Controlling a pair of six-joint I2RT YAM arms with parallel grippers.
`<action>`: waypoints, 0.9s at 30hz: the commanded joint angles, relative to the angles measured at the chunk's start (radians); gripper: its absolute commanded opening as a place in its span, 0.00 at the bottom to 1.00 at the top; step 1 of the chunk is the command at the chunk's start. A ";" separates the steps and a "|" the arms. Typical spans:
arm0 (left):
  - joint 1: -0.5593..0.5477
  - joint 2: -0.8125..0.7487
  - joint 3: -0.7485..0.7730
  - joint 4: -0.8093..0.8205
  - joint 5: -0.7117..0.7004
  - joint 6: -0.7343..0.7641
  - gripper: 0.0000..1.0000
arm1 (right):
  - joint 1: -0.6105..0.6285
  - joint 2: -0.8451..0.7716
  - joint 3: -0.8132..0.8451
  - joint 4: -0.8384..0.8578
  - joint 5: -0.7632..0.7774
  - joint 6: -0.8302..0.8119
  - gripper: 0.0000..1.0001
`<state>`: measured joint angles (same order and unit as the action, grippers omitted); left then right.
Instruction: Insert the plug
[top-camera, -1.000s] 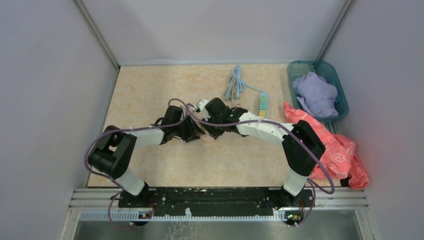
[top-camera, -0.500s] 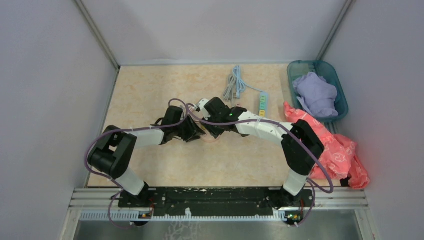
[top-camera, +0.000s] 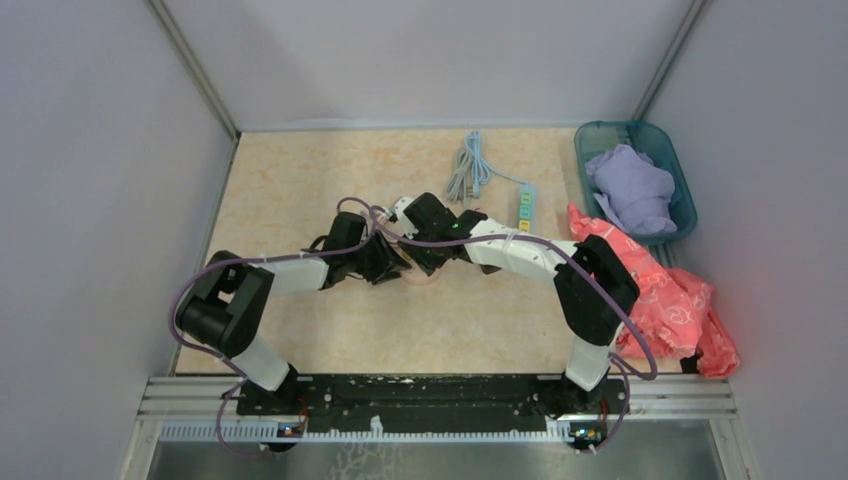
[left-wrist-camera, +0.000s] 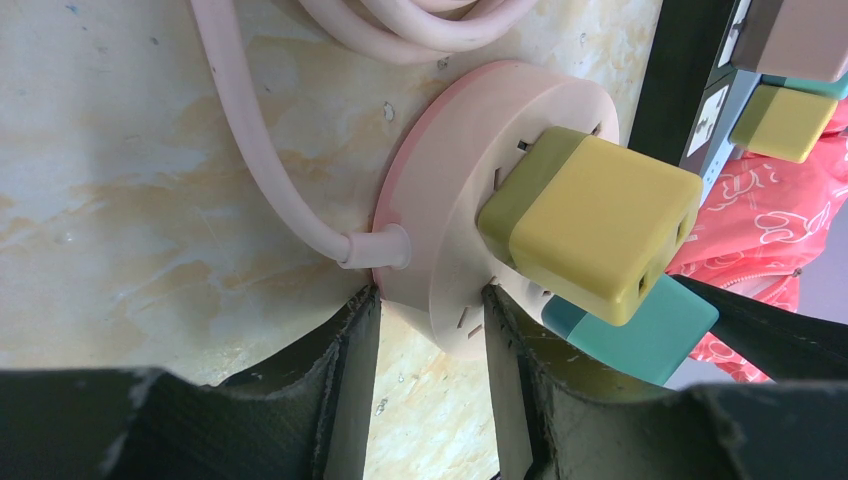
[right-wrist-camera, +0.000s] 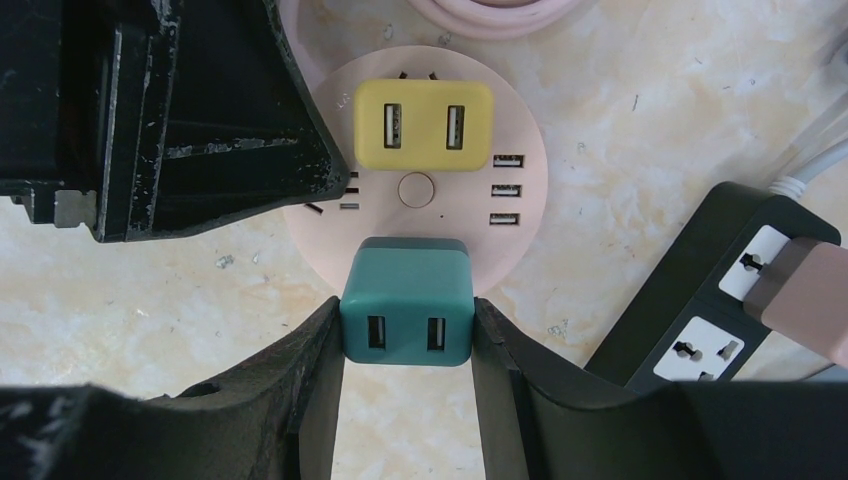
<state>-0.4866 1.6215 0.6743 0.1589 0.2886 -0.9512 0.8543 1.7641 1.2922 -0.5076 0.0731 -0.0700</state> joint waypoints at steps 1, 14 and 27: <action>-0.010 0.020 -0.012 -0.014 -0.005 0.007 0.48 | -0.008 0.047 -0.017 -0.042 0.020 0.001 0.00; -0.009 0.026 -0.006 -0.021 -0.014 0.008 0.47 | -0.097 0.094 -0.145 -0.007 -0.001 -0.027 0.00; -0.010 0.018 -0.002 -0.032 -0.026 0.010 0.47 | -0.072 0.130 -0.193 -0.018 -0.020 -0.049 0.00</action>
<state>-0.4873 1.6253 0.6746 0.1654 0.2874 -0.9512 0.7868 1.7672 1.1847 -0.3443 -0.0357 -0.0872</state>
